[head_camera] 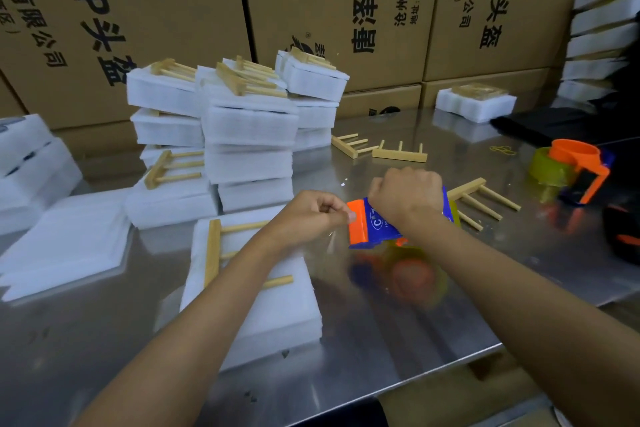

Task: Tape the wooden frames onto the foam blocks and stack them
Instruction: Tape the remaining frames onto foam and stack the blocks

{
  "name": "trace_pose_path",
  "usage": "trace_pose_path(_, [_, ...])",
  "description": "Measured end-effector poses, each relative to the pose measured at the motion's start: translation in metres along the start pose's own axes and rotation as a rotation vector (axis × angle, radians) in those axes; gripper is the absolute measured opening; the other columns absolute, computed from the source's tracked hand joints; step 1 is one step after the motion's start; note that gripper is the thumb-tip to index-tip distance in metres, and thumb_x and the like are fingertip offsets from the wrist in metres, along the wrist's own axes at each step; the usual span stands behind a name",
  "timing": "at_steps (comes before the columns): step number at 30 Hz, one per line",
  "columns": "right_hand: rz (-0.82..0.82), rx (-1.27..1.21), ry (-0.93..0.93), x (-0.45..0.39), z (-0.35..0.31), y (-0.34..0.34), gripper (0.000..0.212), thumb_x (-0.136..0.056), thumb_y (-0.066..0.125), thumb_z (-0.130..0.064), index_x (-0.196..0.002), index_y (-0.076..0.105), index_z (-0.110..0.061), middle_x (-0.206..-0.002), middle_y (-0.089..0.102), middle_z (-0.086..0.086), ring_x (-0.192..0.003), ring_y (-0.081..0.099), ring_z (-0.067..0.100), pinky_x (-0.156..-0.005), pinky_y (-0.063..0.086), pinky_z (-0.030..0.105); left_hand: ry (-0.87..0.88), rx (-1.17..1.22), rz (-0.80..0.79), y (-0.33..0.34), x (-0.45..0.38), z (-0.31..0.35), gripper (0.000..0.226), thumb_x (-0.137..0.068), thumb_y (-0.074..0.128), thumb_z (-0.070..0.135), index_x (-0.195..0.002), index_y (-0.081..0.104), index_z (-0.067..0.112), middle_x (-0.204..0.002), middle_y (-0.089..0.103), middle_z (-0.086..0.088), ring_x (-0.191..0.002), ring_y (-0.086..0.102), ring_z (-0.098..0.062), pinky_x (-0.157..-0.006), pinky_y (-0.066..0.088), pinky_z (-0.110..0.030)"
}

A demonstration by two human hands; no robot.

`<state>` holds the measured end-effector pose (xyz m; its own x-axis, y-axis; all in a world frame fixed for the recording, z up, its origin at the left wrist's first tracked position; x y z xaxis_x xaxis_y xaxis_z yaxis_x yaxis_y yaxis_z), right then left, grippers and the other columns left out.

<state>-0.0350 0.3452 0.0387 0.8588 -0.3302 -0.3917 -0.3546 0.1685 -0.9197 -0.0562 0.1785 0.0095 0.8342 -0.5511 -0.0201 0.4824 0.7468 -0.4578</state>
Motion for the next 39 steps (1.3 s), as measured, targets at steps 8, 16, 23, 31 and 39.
trace_pose_path(8, [0.155, -0.043, 0.086, 0.019, -0.002, 0.008, 0.060, -0.101, 0.033, -0.046, -0.050, 0.034, -0.016, -0.066, 0.066, 0.008, -0.059, 0.052, 0.026, -0.069, 0.031, 0.035, 0.002, 0.145, 0.030, -0.009, 0.005, 0.005, 0.015, -0.083, 0.060, 0.024, -0.077, 0.071, 0.016, -0.068, 0.061, 0.003, -0.059, 0.050, -0.010, -0.055, 0.039, -0.019])
trace_pose_path(16, [0.150, -0.088, 0.093, 0.038, 0.006, 0.008, 0.041, -0.100, 0.040, -0.046, -0.105, 0.056, -0.010, -0.106, 0.064, 0.012, -0.104, 0.055, 0.030, -0.082, 0.040, 0.040, 0.055, 0.185, -0.054, -0.010, 0.005, 0.007, 0.024, -0.070, 0.044, 0.028, -0.073, 0.068, 0.024, -0.066, 0.060, 0.000, -0.058, 0.054, -0.012, -0.057, 0.044, -0.022])
trace_pose_path(23, [-0.347, -1.186, -0.020, 0.048, -0.036, -0.027, 0.023, -0.096, 0.051, -0.012, -0.118, 0.055, -0.017, -0.101, 0.066, -0.002, -0.096, 0.060, 0.010, -0.078, 0.045, 0.018, 0.055, 0.247, -0.053, -0.012, 0.005, 0.005, 0.022, -0.071, 0.047, 0.024, -0.080, 0.066, 0.019, -0.065, 0.056, 0.000, -0.062, 0.050, -0.015, -0.059, 0.042, -0.025])
trace_pose_path(31, [-0.619, -1.311, 0.184, 0.051, -0.028, -0.015, 0.031, -0.088, 0.066, -0.007, -0.117, 0.056, -0.004, -0.087, 0.068, 0.017, -0.075, 0.067, 0.023, -0.081, 0.060, 0.038, 0.029, 0.247, -0.030, -0.011, 0.007, 0.006, 0.021, -0.070, 0.047, 0.020, -0.073, 0.067, 0.023, -0.064, 0.057, 0.001, -0.055, 0.049, -0.013, -0.058, 0.041, -0.025])
trace_pose_path(39, [-0.557, -1.313, 0.267, 0.058, -0.026, -0.001, 0.040, -0.081, 0.075, -0.008, -0.114, 0.053, -0.012, -0.077, 0.064, 0.007, -0.064, 0.062, 0.014, -0.063, 0.054, 0.025, 0.025, 0.112, 0.187, -0.012, 0.009, -0.002, 0.045, -0.088, 0.043, 0.008, -0.061, 0.075, 0.026, -0.073, 0.068, 0.018, -0.069, 0.055, 0.000, -0.069, 0.045, -0.023])
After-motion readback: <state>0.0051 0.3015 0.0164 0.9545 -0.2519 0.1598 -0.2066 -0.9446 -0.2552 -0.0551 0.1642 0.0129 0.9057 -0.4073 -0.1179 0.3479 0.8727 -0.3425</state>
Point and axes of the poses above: each hand's wrist, its own x-axis away from the middle knuckle, its own y-axis out of the palm, z = x × y, the point moved 5 cm from there along -x, towards the middle knuckle
